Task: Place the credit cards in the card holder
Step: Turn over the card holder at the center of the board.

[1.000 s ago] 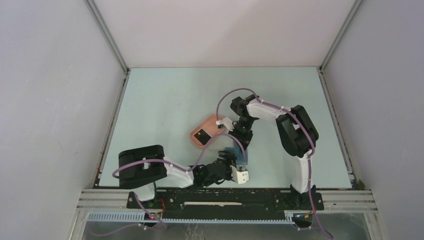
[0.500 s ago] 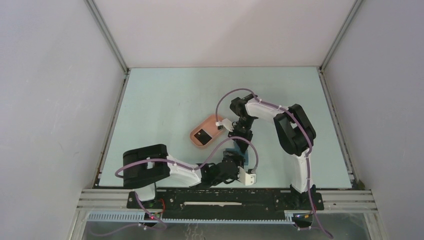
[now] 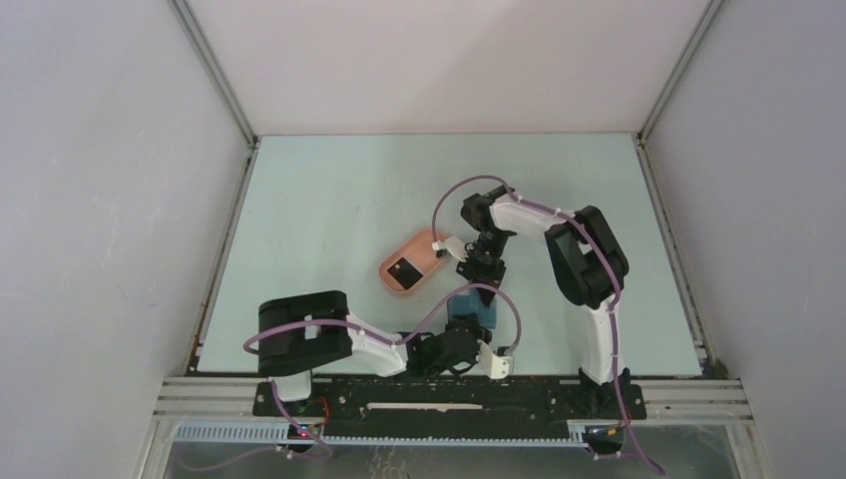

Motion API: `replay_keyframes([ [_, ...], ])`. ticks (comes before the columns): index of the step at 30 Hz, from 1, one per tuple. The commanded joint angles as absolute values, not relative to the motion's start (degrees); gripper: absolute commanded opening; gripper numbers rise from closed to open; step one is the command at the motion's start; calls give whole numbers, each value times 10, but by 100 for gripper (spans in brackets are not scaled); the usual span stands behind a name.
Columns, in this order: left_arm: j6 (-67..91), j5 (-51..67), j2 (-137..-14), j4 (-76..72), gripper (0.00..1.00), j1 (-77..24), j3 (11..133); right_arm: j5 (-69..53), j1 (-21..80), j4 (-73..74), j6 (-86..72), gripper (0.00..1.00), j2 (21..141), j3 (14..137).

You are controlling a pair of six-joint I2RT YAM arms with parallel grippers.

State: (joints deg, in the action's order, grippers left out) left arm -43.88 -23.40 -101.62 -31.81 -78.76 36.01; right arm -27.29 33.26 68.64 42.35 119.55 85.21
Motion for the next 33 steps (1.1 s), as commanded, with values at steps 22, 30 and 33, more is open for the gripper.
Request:
replay_keyframes([
  [22, -278, -184, -886, -294, 0, -754, 297, -439, 131, 738, 500, 71, 1023, 849],
  [30, 26, -95, -695, -315, 0, -698, 278, -526, 90, 693, 523, 69, 912, 796],
  [33, 149, -50, -648, -356, 0, -658, 263, -543, 87, 665, 516, 68, 882, 774],
])
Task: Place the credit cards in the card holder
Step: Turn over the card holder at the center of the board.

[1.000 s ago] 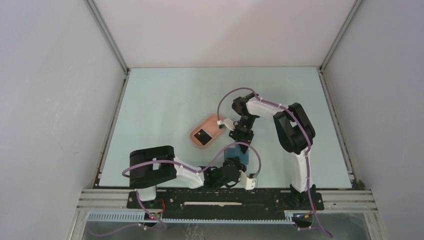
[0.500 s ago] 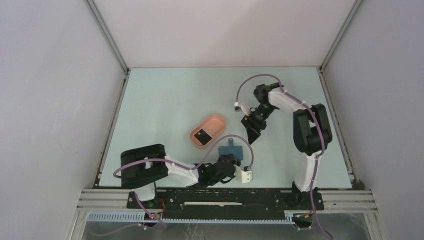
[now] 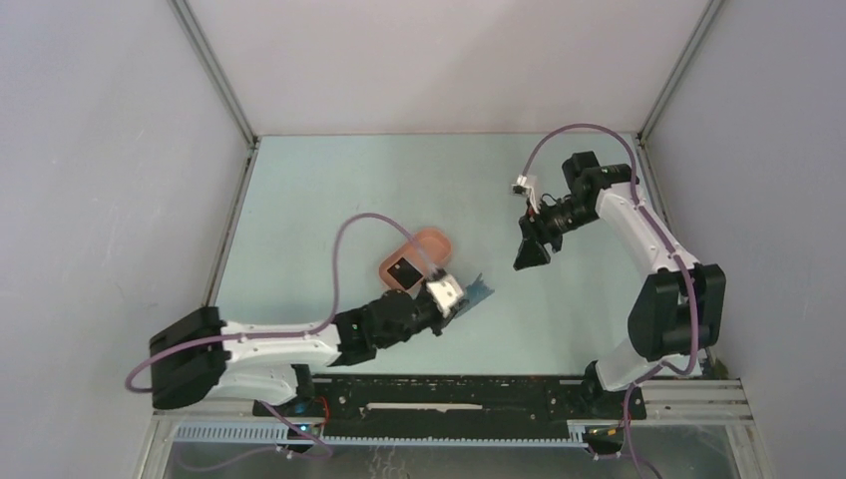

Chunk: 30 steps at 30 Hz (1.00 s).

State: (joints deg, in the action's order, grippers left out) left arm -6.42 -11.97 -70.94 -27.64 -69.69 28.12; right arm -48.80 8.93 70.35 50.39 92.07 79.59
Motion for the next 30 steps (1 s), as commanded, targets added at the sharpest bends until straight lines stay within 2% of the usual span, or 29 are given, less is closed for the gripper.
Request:
replay_keyframes([
  [1, 197, -36, -641, -382, 0, -641, 252, -551, 84, 655, 511, 67, 872, 767],
  [6, 468, 58, -703, -570, 0, -563, 180, -586, 65, 612, 502, 68, 825, 718],
  [11, 701, 105, -924, -823, 0, -544, 148, -625, 59, 615, 597, 68, 802, 663],
  [13, 730, 92, -989, -863, 0, -544, 144, -640, 59, 658, 708, 69, 800, 647],
  [15, 729, 59, -1018, -867, 0, -544, 131, -635, 59, 663, 728, 70, 808, 639],
  [17, 721, 24, -1027, -866, 0, -544, 116, -626, 59, 655, 700, 70, 827, 639],
  [23, 753, -71, -1056, -844, 3, -557, 83, -551, 83, 581, 437, 63, 883, 638],
  [30, 809, -159, -1081, -846, 3, -587, 74, -485, 135, 517, 278, 56, 961, 625],
])
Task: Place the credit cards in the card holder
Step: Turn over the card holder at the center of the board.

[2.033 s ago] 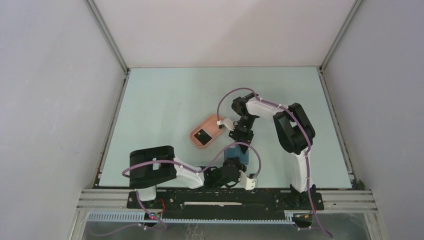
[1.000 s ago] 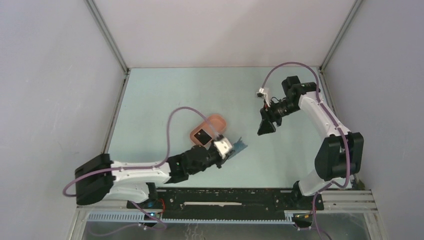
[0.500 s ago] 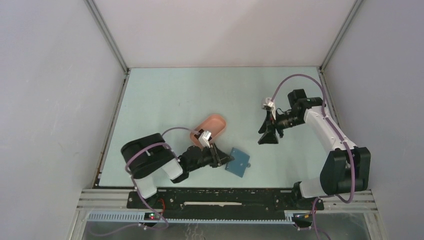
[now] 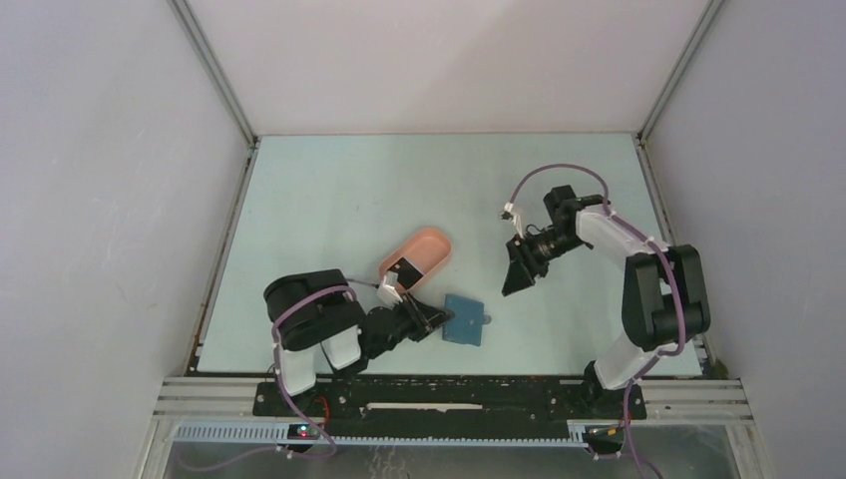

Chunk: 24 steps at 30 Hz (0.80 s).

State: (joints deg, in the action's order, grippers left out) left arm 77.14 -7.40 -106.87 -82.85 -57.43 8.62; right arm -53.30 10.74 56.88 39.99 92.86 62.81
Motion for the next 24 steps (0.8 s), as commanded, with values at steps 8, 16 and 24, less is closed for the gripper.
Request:
replay_keyframes([
  [8, 844, -235, -1082, -847, 5, -621, 63, -451, 195, 503, 227, 53, 1026, 625],
  [16, 858, -243, -1105, -855, 5, -635, 79, -464, 216, 481, 190, 51, 1067, 635],
  [24, 860, -244, -1108, -856, 6, -639, 83, -481, 218, 466, 167, 43, 1093, 645],
])
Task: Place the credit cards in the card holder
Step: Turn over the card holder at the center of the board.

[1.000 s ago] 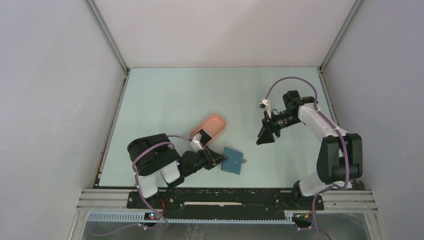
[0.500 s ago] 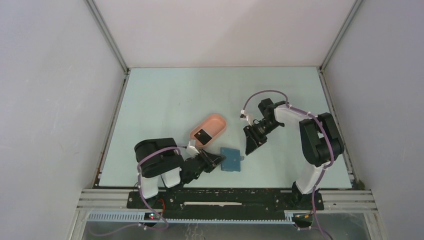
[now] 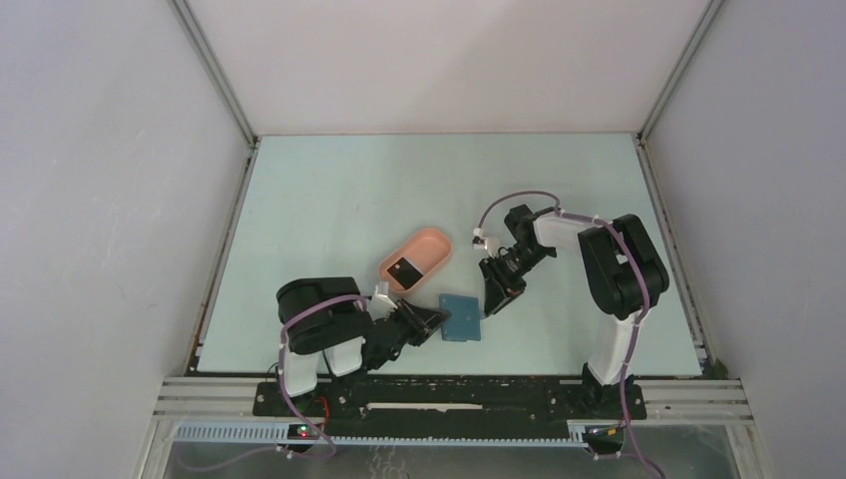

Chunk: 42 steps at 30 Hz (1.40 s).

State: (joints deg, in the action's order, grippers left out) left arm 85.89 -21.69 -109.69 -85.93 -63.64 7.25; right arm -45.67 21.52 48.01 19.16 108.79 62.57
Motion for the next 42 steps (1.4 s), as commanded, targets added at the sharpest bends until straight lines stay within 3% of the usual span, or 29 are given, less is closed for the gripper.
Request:
replay_keyframes([
  [1, 859, -243, -1109, -856, 6, -639, 84, -485, 218, 465, 164, 42, 1094, 646],
  [6, 859, -244, -1104, -856, 7, -639, 82, -501, 221, 468, 164, 33, 1098, 650],
  [17, 846, -242, -1092, -857, 13, -640, 76, -519, 228, 507, 193, 0, 1123, 668],
  [28, 712, -205, -997, -849, 44, -640, 49, -402, 208, 533, 262, 0, 1086, 704],
  [34, 659, -181, -938, -776, 44, -640, 53, -354, 211, 575, 300, 0, 1108, 753],
  [42, 494, -187, -773, -537, 41, -654, 116, -271, 231, 627, 347, 0, 1129, 846],
])
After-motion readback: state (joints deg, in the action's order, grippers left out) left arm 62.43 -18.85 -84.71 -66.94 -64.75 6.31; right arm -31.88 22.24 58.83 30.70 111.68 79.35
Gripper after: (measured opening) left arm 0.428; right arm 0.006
